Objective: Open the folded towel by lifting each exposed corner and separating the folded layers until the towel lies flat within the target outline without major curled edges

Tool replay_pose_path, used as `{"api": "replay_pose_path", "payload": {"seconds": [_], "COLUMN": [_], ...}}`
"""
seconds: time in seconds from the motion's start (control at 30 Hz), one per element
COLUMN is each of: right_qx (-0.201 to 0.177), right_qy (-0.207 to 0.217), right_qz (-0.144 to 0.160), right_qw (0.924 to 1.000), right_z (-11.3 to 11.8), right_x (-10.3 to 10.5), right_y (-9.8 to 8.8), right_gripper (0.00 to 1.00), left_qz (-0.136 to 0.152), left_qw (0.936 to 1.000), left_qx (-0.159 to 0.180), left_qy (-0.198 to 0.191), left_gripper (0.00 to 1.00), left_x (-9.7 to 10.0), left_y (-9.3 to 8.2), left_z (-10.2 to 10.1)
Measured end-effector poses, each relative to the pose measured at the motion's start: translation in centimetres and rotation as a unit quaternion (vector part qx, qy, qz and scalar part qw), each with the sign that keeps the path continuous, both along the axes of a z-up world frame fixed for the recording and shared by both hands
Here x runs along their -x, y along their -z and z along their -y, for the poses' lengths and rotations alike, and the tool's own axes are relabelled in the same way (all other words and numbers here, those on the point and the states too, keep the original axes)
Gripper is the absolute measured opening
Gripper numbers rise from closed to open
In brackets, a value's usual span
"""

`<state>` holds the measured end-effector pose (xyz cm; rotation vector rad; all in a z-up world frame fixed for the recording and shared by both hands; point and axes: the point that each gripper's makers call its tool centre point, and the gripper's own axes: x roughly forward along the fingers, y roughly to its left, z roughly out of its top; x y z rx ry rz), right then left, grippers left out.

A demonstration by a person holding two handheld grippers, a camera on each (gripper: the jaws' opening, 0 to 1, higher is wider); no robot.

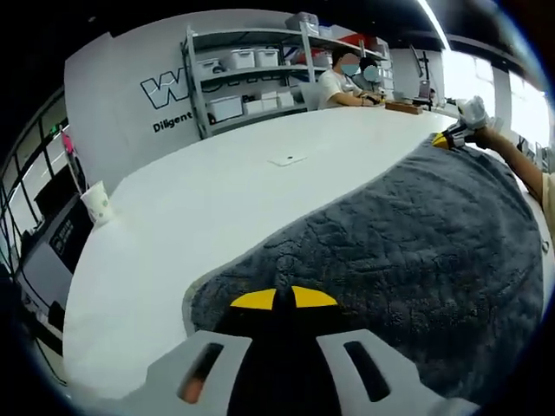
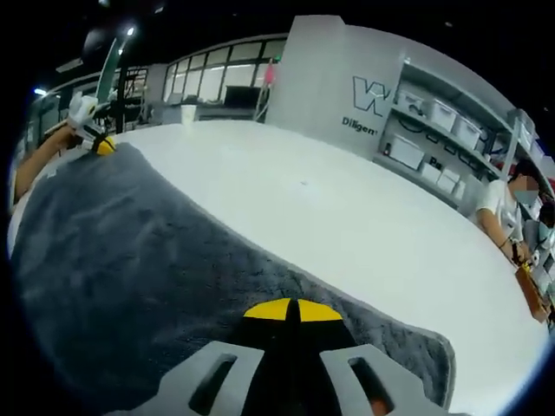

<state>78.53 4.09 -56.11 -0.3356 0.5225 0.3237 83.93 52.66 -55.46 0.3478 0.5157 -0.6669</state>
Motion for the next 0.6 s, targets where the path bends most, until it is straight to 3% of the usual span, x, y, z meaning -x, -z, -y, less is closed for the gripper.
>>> {"api": "replay_pose_path", "payload": {"seconds": [0.6], "right_qx": [0.014], "right_qy": [0.01], "right_qz": [0.014], "right_qw": [0.9997], "right_z": [0.5], "right_x": [-1.5], "right_y": [0.0], "right_gripper": [0.0], "left_qz": [0.01], "left_qw": [0.9998], "left_qx": [0.006], "left_qy": [-0.016], "left_gripper": [0.04], "left_x": [-1.9], "left_y": [0.0], "left_z": [-0.2]}}
